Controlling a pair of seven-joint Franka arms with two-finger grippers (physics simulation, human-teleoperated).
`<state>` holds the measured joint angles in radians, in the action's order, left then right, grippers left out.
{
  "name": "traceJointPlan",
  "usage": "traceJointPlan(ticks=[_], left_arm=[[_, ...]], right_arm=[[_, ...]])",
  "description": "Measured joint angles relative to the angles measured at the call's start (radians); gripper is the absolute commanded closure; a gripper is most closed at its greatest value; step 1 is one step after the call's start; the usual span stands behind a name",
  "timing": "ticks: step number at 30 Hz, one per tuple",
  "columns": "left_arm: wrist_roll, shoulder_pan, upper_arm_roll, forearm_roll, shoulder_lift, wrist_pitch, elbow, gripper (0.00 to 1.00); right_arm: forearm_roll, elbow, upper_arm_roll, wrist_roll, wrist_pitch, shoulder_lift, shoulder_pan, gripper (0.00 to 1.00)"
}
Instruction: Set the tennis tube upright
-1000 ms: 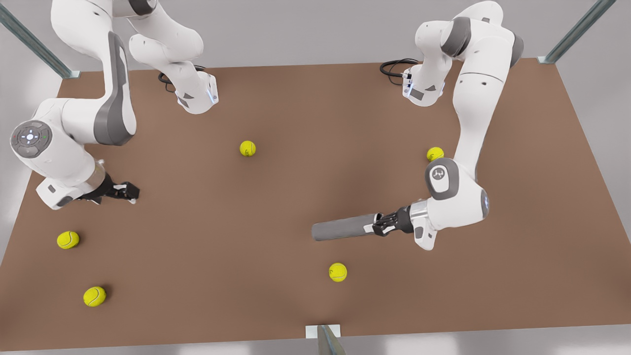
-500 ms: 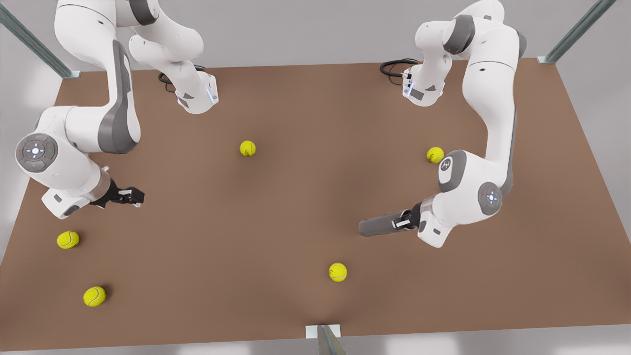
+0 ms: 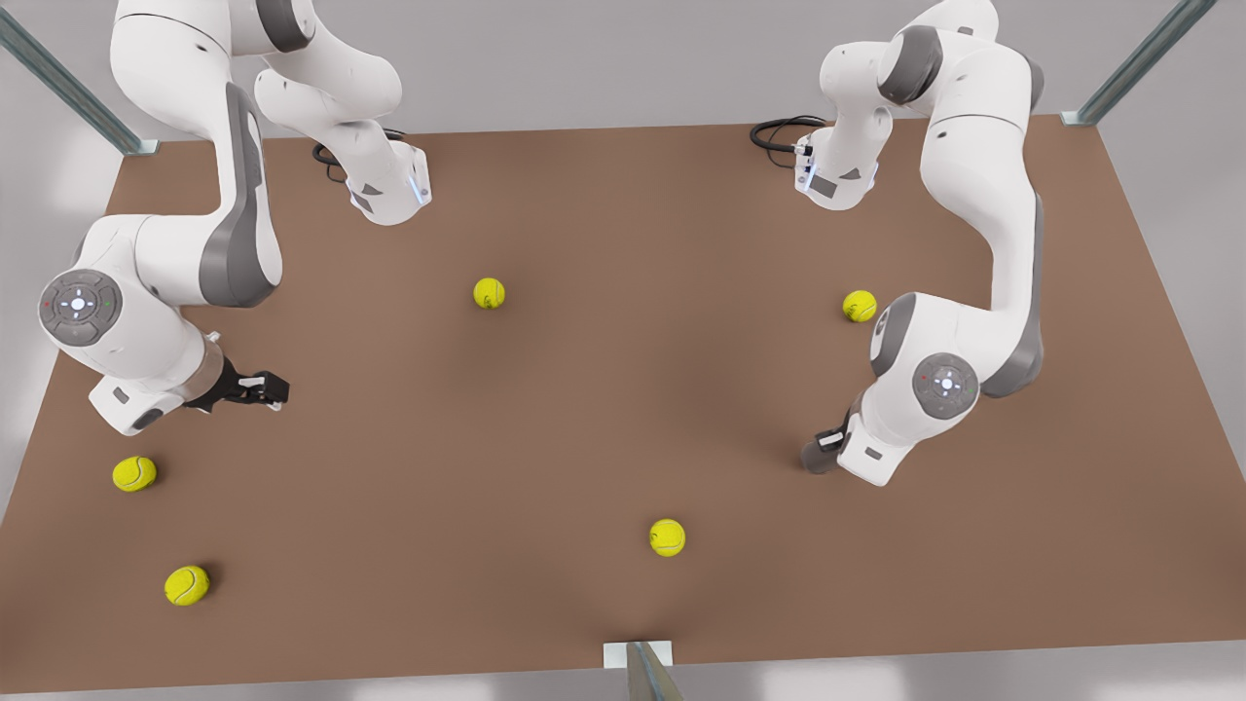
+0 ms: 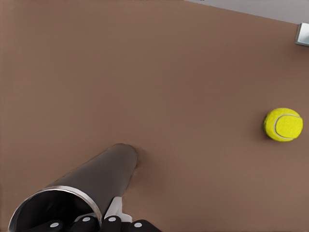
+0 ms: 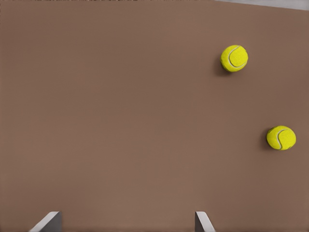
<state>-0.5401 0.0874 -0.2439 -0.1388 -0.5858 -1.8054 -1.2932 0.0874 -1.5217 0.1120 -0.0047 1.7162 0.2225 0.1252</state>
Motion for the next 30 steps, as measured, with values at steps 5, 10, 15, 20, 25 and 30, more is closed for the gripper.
traceJointPlan(ticks=[5,10,15,20,25,30], left_arm=[[0.003,-0.003,-0.002,-0.023,-0.011,-0.003,0.0,0.79],[0.003,-0.005,-0.003,-0.023,-0.014,-0.005,0.0,0.79],[0.005,-0.008,-0.003,-0.016,-0.014,-0.005,0.0,0.0],[0.003,-0.008,-0.002,-0.015,-0.01,0.0,0.0,0.0],[0.002,-0.009,-0.009,-0.021,0.001,0.045,0.01,0.0],[0.002,-0.003,-0.025,-0.008,0.006,0.163,0.108,0.0]], right_arm=[[0.0,0.001,0.0,0.0,0.0,0.002,-0.002,0.0],[0.0,0.0,0.0,0.0,-0.018,0.002,0.003,0.0],[-0.006,0.012,-0.002,0.0,-0.052,0.016,0.003,0.0],[-0.002,0.039,-0.003,0.0,-0.059,0.04,0.018,0.0],[-0.002,0.04,-0.002,0.0,-0.06,0.04,0.017,0.0],[0.0,0.041,-0.002,0.0,-0.06,0.039,0.017,0.0]])
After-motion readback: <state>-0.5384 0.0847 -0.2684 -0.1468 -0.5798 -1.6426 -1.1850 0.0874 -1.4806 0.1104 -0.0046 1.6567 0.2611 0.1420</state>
